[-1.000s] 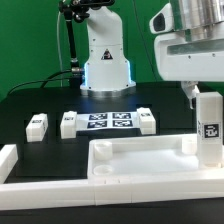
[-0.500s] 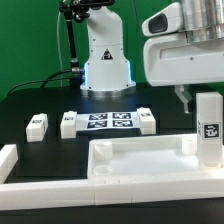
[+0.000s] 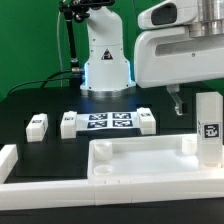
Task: Assemble desk
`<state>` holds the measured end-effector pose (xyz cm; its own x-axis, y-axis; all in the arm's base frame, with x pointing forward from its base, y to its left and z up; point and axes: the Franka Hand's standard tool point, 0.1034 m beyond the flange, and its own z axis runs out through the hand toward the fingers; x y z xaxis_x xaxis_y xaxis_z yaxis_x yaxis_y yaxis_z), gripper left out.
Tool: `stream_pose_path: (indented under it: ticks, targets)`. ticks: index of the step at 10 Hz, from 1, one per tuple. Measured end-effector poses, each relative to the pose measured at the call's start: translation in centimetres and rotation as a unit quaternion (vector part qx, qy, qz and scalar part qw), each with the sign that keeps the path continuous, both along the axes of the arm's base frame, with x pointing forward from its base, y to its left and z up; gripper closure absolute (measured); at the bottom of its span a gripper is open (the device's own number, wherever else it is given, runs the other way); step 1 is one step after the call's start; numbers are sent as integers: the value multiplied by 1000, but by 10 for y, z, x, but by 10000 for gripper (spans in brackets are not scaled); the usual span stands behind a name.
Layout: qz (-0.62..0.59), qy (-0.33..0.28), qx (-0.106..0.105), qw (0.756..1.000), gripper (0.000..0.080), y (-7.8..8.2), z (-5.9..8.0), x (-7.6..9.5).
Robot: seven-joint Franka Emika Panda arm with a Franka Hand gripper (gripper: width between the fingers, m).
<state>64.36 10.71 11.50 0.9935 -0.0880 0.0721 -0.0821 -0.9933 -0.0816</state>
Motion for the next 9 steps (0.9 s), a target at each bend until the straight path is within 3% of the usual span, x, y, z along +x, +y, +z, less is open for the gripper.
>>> stream_pose_path:
  ticks: [1,2,3,5,7,8,9]
  targets:
    - [-6,0,0,1000,239,0,0,0]
    - [-41,3,4,999,439,0,0,0]
    - [-81,6,7,997,512,0,0,0]
    - [-142,11,12,990,512,-1,0,0]
    - [-295,23,18,955,512,-1,0,-1]
    - [-377,29,24,926,512,-1,0,-1]
    - [-470,35,39,881,512,-2,-2,-2]
